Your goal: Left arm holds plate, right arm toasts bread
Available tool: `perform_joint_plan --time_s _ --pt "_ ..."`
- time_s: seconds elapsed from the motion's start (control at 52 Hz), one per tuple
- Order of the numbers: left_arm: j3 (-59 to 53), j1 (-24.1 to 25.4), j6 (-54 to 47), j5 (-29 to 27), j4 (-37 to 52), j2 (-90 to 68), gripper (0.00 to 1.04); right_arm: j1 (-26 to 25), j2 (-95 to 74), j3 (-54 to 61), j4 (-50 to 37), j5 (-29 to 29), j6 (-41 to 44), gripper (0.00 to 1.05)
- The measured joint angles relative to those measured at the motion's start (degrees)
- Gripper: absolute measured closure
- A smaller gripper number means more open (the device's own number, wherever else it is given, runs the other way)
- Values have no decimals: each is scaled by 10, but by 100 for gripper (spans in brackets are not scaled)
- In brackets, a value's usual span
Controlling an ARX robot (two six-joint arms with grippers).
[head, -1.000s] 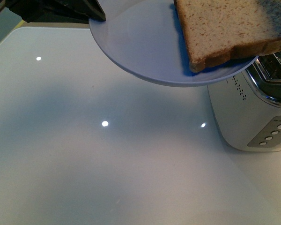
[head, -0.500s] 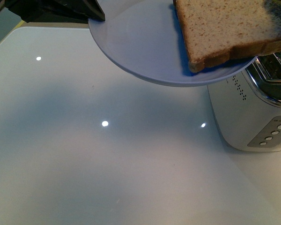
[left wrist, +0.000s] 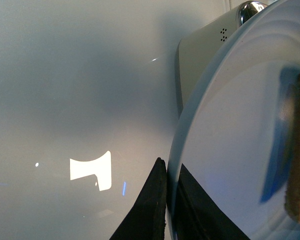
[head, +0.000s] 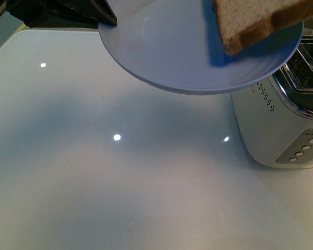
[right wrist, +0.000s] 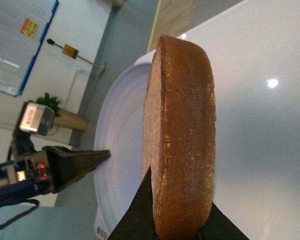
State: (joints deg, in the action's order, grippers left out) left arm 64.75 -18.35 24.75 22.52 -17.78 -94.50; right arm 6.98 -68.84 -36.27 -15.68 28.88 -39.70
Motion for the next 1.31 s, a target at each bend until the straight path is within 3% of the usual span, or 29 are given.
perform_joint_plan --time_s 0.25,0.404,0.692,0.808,1.019,1.308 --pt "-1 0 0 0 2 0 102 -43 22 -40 -34 29 -48 101" --pt "-1 0 0 0 2 0 102 -59 21 -64 -31 -74 30 101" --pt "-3 4 0 0 2 0 102 -33 -65 -53 -61 -261 337 101" --pt "-6 9 0 0 2 0 102 -16 -92 -43 -82 -306 406 101" --pt "-7 11 -1 3 2 0 102 6 -134 -42 -122 -363 469 101" --pt "-10 19 -5 4 2 0 102 16 -173 -42 -99 -383 481 101"
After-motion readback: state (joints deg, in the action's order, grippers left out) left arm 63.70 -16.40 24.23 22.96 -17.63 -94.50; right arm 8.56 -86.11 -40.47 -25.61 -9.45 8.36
